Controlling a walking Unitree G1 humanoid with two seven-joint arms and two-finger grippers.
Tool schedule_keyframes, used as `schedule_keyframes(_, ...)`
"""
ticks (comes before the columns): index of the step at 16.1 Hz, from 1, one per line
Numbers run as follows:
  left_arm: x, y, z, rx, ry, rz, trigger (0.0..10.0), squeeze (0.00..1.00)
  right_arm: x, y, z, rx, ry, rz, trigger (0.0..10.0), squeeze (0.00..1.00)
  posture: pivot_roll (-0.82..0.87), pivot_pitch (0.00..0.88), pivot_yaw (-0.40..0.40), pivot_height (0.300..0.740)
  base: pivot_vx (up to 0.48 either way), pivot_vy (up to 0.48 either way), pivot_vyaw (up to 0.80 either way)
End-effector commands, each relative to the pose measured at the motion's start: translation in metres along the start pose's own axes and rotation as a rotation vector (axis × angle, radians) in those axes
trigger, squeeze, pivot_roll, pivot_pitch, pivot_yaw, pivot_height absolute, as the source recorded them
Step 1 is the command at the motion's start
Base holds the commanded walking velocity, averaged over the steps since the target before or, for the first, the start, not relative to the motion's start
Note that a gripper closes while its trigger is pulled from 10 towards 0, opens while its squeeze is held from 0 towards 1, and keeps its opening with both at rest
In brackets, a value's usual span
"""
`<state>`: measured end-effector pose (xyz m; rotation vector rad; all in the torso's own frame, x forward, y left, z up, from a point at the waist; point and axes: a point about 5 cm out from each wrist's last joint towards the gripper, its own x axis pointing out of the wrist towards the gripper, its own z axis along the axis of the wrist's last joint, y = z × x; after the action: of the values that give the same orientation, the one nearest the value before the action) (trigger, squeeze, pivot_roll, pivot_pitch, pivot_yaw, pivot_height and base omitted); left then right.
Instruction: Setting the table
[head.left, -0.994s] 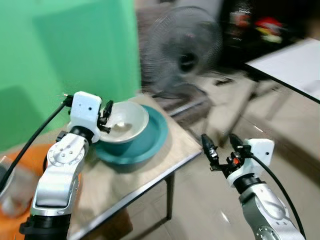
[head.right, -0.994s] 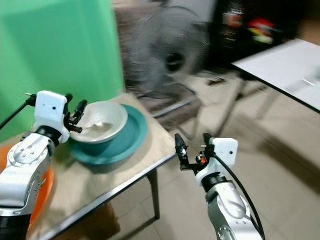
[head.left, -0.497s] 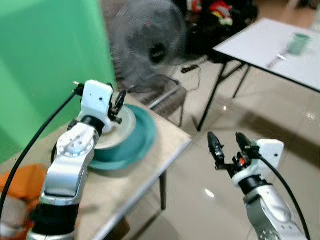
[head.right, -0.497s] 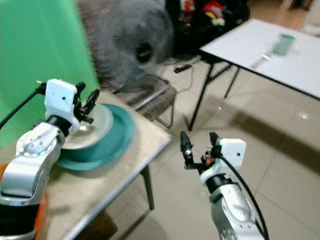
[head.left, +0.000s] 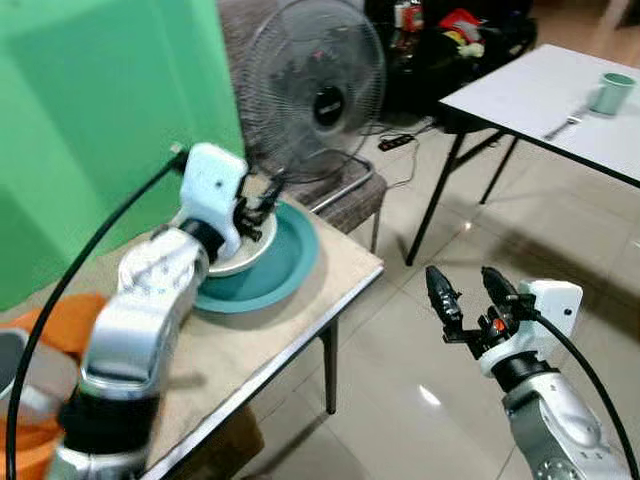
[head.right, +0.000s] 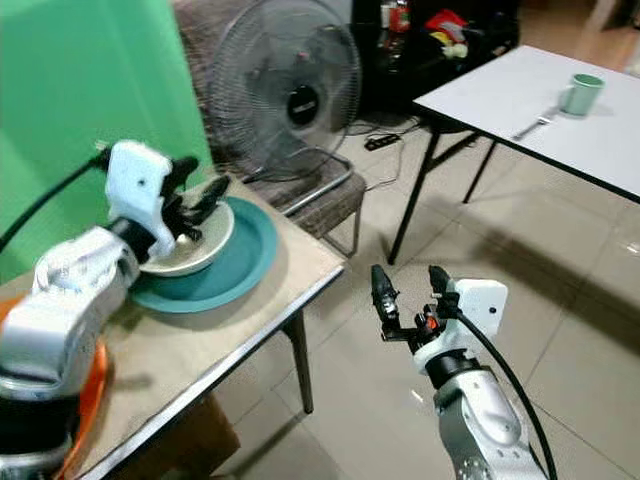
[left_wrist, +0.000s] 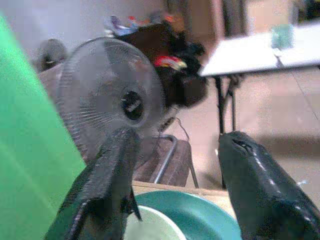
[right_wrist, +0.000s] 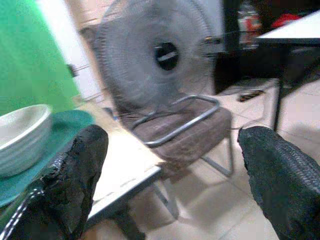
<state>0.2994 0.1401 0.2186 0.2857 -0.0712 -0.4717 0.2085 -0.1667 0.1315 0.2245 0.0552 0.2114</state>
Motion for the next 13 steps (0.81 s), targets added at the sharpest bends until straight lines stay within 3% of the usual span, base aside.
schedule_keyframes(1, 0.006, 0.0, 0.006, 0.047, 0.051, -0.074, 10.0, 1.0, 0.004, 0.001, 0.004, -0.014, 0.012, 0.062, 10.0, 1.0, 0.07, 0.0, 0.024, 0.74, 0.0, 0.0, 0.0)
schedule_keyframes(2, 0.008, 0.006, 0.007, 0.081, 0.123, -0.111, 10.0, 1.0, 0.004, 0.004, 0.005, -0.039, 0.032, 0.128, 10.0, 1.0, 0.08, 0.0, 0.025, 0.74, 0.0, 0.0, 0.0)
schedule_keyframes(3, 0.008, 0.014, 0.008, 0.075, 0.17, -0.128, 10.0, 0.21, 0.004, 0.006, 0.006, -0.053, 0.049, 0.18, 10.0, 1.0, 0.08, 0.0, 0.022, 0.74, 0.0, 0.0, 0.0)
schedule_keyframes(4, 0.008, 0.023, 0.01, 0.074, 0.213, -0.141, 10.0, 0.0, 0.004, 0.008, 0.007, -0.065, 0.065, 0.229, 10.0, 1.0, 0.09, 0.0, 0.022, 0.74, 0.0, 0.0, 0.0)
schedule_keyframes(5, 0.004, 0.045, 0.015, 0.056, 0.333, -0.196, 10.0, 0.0, 0.001, 0.011, 0.008, -0.079, 0.11, 0.336, 10.0, 1.0, 0.09, 0.0, 0.025, 0.74, 0.0, 0.0, 0.0)
schedule_keyframes(10, -0.001, 0.064, 0.011, 0.049, 0.504, -0.243, 10.0, 0.0, -0.005, 0.013, 0.005, -0.106, 0.188, 0.433, 10.0, 1.0, 0.09, 0.0, 0.035, 0.74, 0.0, 0.0, 0.0)
schedule_keyframes(13, 0.003, 0.073, -0.013, 0.058, 0.635, -0.277, 10.0, 0.0, -0.012, 0.014, -0.001, -0.127, 0.286, 0.498, 10.0, 1.0, 0.09, 0.0, 0.042, 0.74, 0.0, 0.0, 0.0)
